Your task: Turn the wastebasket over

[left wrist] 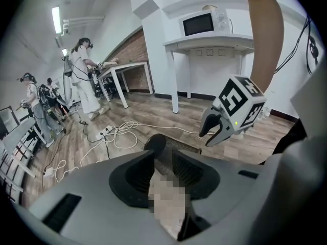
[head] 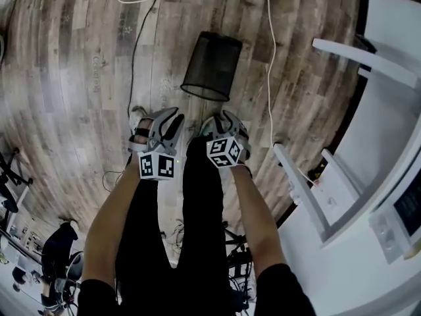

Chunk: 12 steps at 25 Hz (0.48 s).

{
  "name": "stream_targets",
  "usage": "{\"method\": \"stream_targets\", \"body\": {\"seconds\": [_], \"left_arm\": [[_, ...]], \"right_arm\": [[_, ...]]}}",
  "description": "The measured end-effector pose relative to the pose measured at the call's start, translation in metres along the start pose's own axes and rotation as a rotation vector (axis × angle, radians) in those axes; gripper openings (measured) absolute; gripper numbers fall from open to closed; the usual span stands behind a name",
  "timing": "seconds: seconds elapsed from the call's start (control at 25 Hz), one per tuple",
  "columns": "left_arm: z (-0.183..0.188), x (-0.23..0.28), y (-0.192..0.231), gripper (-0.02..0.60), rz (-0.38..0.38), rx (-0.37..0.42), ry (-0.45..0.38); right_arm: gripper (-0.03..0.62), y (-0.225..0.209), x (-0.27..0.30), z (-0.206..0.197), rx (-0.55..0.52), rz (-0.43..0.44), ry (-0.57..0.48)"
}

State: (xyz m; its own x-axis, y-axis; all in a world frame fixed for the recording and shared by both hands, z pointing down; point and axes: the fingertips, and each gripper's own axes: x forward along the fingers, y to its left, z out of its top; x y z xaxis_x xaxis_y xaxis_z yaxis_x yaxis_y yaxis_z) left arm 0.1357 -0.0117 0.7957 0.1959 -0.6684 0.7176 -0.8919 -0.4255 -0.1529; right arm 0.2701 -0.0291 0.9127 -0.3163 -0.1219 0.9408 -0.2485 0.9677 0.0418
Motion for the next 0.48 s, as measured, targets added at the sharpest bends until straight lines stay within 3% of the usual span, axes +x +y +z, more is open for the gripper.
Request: {"method": "stream_targets", "body": {"seconds": [0.2,0.48], "left_arm": [[-0.002,0.005,-0.002,0.14,0.027,-0.031,-0.02],[-0.006,0.008,-0.005,0.14,0.054,-0.087,-0.035]], "right_arm": [[0.143,-0.002,0.036,-0.013,-0.104,-0.005,0.046],[0.147,-0.004,0.073,-0.033,-0.157,-0.017,0.128]]}}
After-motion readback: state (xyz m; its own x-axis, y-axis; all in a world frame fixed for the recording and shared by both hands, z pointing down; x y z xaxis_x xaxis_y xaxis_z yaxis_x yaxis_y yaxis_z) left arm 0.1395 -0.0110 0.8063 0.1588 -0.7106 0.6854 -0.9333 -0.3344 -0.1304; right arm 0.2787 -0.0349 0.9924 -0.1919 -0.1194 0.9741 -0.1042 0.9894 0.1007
